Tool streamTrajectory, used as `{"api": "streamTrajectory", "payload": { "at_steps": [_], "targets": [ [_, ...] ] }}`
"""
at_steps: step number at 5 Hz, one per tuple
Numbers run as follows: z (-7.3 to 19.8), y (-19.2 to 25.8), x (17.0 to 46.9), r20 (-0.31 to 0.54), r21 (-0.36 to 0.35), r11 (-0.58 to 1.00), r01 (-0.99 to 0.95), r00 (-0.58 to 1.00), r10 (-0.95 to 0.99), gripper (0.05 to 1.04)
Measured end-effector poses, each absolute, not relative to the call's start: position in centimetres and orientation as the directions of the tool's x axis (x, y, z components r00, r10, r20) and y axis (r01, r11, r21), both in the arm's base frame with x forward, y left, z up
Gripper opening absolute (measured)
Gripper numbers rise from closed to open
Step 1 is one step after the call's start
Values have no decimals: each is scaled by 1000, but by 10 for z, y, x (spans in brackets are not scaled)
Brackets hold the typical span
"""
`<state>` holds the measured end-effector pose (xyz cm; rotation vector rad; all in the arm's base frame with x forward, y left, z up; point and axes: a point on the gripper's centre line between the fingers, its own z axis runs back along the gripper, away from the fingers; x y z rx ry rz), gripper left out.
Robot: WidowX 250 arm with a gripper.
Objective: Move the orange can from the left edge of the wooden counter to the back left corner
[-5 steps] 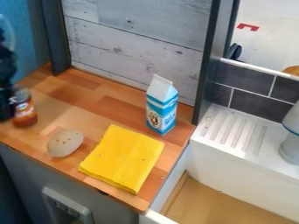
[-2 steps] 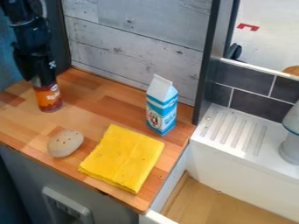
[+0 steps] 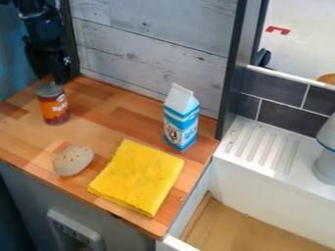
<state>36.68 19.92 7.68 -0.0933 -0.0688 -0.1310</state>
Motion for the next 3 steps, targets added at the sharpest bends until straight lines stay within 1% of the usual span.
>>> {"api": "streamTrajectory", "payload": {
  "at_steps": [1, 2, 3],
  "targets": [
    [76, 194, 363, 94, -94, 987, 132, 988, -123, 1001],
    [120, 183, 347, 202, -62, 989, 133, 972, -118, 1001],
    [142, 180, 311, 202, -18, 991, 130, 972, -124, 1001]
  ]
}}
